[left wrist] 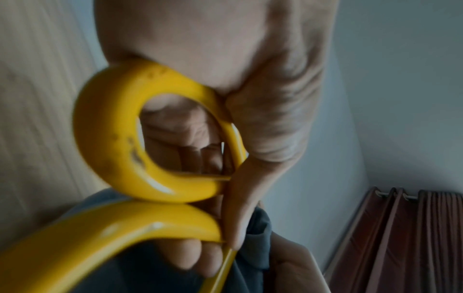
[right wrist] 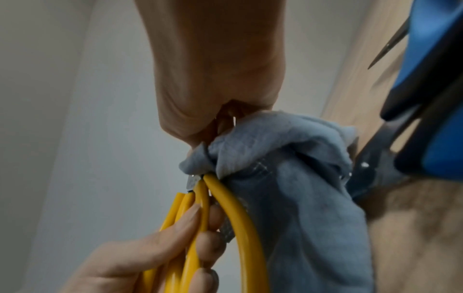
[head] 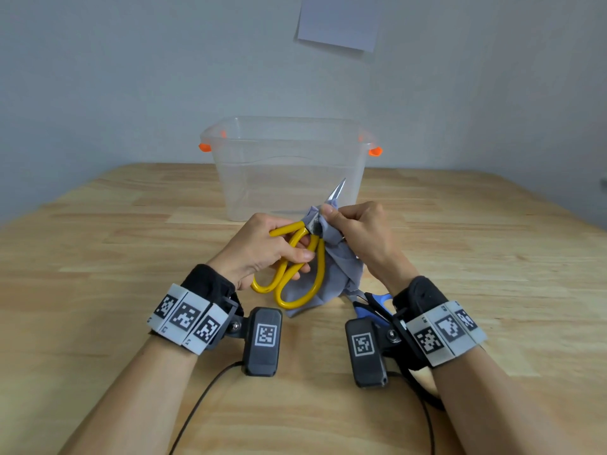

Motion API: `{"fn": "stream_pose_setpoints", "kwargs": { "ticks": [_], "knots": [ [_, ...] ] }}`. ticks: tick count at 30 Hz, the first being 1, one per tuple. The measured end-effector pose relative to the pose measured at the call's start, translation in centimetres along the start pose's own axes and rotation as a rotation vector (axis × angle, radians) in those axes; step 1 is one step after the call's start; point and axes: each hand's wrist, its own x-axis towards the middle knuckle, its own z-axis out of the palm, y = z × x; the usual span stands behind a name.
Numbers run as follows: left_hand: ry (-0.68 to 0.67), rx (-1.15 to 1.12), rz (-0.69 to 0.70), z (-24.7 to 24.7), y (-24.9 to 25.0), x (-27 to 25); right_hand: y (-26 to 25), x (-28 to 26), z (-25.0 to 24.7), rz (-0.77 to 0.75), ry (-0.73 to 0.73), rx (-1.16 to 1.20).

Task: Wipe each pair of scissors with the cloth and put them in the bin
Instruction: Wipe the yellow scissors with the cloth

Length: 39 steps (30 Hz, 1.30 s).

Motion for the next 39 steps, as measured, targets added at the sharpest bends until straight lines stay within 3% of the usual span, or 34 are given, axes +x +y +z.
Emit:
{"fn": "stream_pose_setpoints", "kwargs": {
  "ticks": [6, 11, 18, 23, 30, 36, 39],
  "knots": [
    [-0.045, -0.006, 0.004, 0.5, 0.0, 0.1, 0.8, 0.7, -0.7, 0.005, 0.134, 0.094],
    [-0.027, 0.002, 0.006, -0.2, -0.2, 0.2, 0.8, 0.7, -0.3, 0.02, 0.007, 0.073],
    [-0.021, -0.057, -0.012, 0.6, 0.1, 0.5, 0.2, 1.8, -0.4, 0.038, 0.097, 0.122],
    [0.013, -0.062, -0.049, -0.2, 0.8, 0.3, -1.3, 1.2, -0.3, 0.086, -0.033, -0.033],
    [-0.003, -0.07, -0.079, 0.5, 1.9, -1.4, -2.5, 0.8, 0.0, 0.187, 0.116, 0.08],
    [0.011, -0.034, -0.072, -0.1, 2.7, -2.6, -4.6, -0.9, -0.3, 0.163, -0.02, -0.037],
    [0.006, 0.006, -0.053, 0.4, 2.5, -3.2, -4.4, -1.0, -0.7, 0.191, 0.046, -0.018]
  ]
}}
